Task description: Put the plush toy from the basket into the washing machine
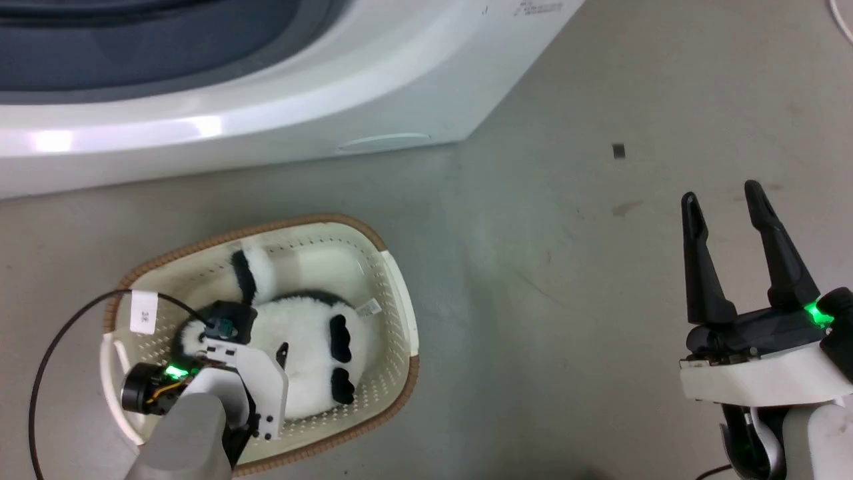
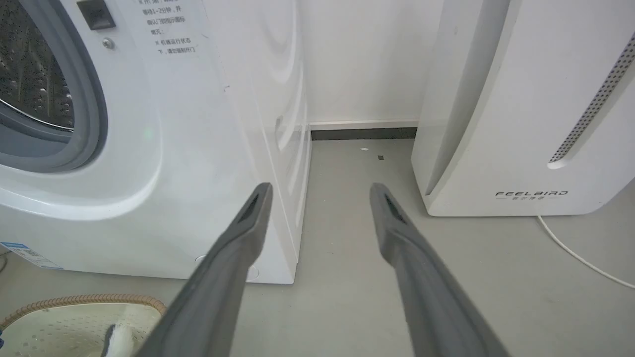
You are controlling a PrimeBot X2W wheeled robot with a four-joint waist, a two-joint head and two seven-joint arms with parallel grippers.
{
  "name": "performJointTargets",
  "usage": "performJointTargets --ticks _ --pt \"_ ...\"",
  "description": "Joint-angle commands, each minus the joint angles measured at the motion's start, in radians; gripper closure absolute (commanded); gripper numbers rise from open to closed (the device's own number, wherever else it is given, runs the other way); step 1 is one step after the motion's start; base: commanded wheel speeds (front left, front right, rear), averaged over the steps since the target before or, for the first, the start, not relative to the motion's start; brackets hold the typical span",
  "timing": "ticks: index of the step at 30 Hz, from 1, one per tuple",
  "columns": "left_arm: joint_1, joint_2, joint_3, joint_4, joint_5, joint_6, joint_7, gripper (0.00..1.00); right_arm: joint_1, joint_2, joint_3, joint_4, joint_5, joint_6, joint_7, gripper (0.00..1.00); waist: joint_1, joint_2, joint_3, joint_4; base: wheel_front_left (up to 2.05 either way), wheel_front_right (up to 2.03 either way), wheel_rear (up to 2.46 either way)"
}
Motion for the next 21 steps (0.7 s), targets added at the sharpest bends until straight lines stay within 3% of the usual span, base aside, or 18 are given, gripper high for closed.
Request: performJointTargets --ticks 1,21 --pt "-0.034 0.01 -0.011 0.03 -0.005 -0.004 0.002 0.0 -0.021 0.001 0.0 -0.011 0.015 -0.001 -0.012 0.0 -0.0001 0.0 0.032 -0.016 0.0 0.0 0.0" --pt "-0.195 0.046 -0.1 0.239 -0.04 0.001 -0.012 0.0 -0.067 0.001 -0.004 -0.054 0.045 -0.001 -0.053 0.0 -0.0001 0.0 0.226 -0.055 0.0 0.0 0.0"
